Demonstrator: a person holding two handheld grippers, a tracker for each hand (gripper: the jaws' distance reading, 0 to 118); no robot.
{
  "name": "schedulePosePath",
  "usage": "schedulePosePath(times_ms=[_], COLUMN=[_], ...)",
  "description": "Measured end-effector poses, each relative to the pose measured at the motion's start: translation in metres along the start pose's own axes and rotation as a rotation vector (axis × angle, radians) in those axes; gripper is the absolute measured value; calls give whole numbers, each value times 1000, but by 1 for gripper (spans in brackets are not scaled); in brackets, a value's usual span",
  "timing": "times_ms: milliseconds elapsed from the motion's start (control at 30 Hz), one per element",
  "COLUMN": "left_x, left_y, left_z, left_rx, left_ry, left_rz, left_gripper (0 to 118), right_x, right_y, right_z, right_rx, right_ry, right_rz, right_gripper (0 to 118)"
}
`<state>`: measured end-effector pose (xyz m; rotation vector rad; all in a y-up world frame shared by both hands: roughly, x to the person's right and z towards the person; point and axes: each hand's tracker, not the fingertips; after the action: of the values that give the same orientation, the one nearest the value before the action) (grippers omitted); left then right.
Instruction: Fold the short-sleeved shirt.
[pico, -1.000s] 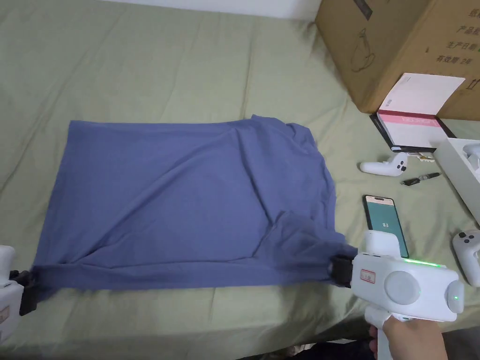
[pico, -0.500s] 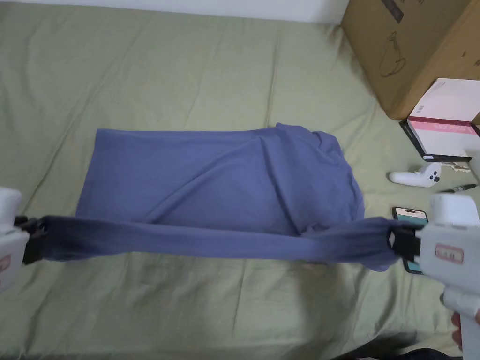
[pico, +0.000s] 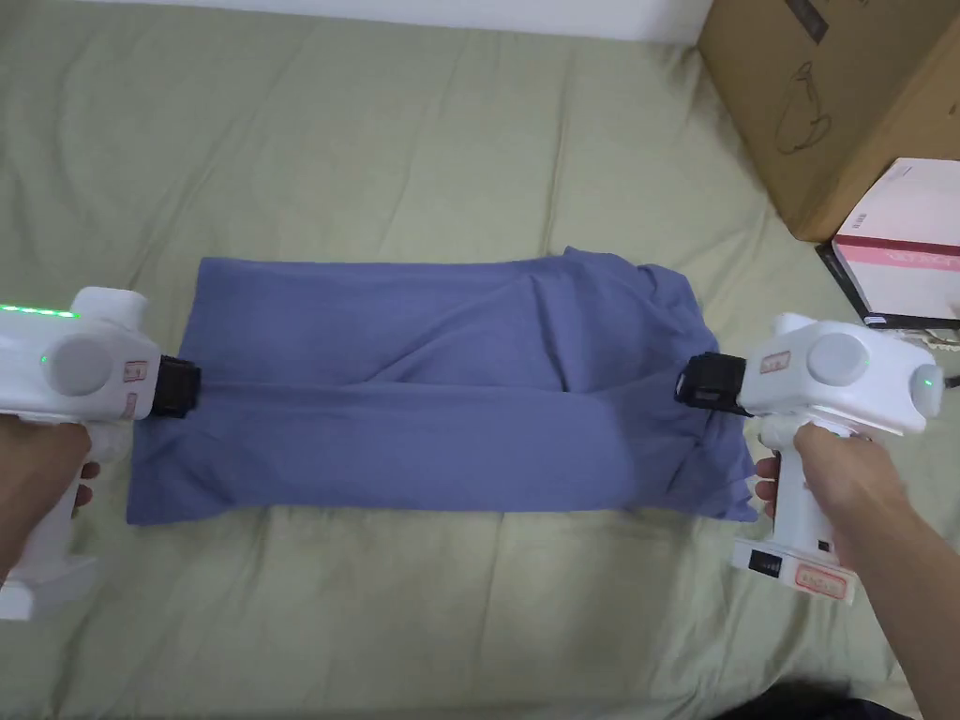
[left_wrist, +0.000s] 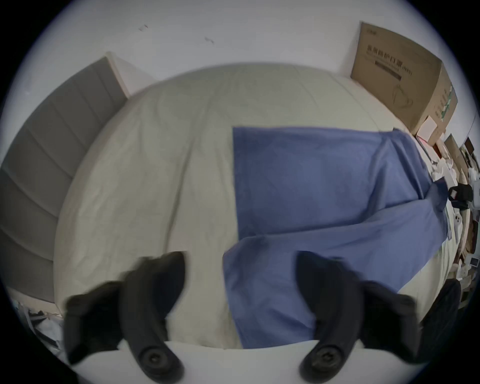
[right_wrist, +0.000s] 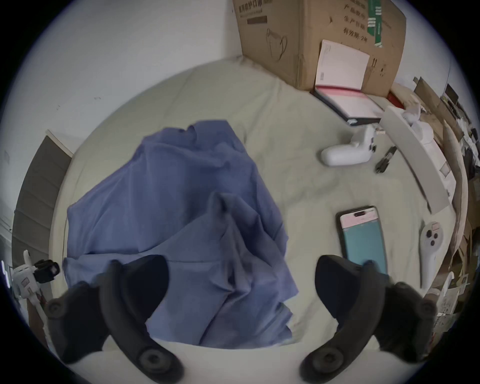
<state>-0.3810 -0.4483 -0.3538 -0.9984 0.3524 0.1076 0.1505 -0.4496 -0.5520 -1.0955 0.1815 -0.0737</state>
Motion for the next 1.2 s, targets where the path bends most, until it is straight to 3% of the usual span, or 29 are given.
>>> schedulePosePath(times_ms=[67,167,233,267,300,333,367,400,433,733,767,800,867,900,1133,1167,1200], left_x=[2,8,16,21,25,29,31,33,33,13,16,14,9,13,17,24,27], left_y=[-16,-57,-88,-102,-118,-133,-144,-153,-161,-148,-143,-138,-130,-126,-123,-122,-121], left_z=[42,110,144,155,165,173,173,175,173,78,66,52,30,25,-18,-11,-5], left_rx=[174,443,527,540,542,549,542,509,469,174,141,118,97,108,13,11,19], left_ry=[32,-26,-54,-24,-9,-3,8,43,56,18,34,34,27,25,54,56,64], left_rz=[-18,-1,14,14,-1,-2,-3,6,14,-6,-17,-13,20,31,1,0,-11], left_gripper=[100,101,101,96,87,68,34,11,5,1,7,29,91,92,79,63,36], right_x=[-4,-13,-20,-15,-18,-20,-23,-27,-30,-38,-37,-37,-33,-31,-11,-9,-7], right_y=[-16,-61,-101,-112,-130,-144,-157,-167,-176,-199,-198,-196,-195,-194,-175,-169,-162], right_z=[35,93,126,127,137,142,146,149,149,144,142,140,137,136,109,102,92], right_rx=[146,369,537,574,606,622,638,633,638,586,570,559,541,536,405,375,354], right_ry=[-19,49,96,121,152,186,204,185,170,164,163,155,140,129,18,-9,-45], right_rz=[60,133,159,171,167,160,158,162,170,239,246,246,248,246,222,231,239], right_gripper=[113,113,111,103,90,68,35,20,19,14,14,14,14,14,14,14,19])
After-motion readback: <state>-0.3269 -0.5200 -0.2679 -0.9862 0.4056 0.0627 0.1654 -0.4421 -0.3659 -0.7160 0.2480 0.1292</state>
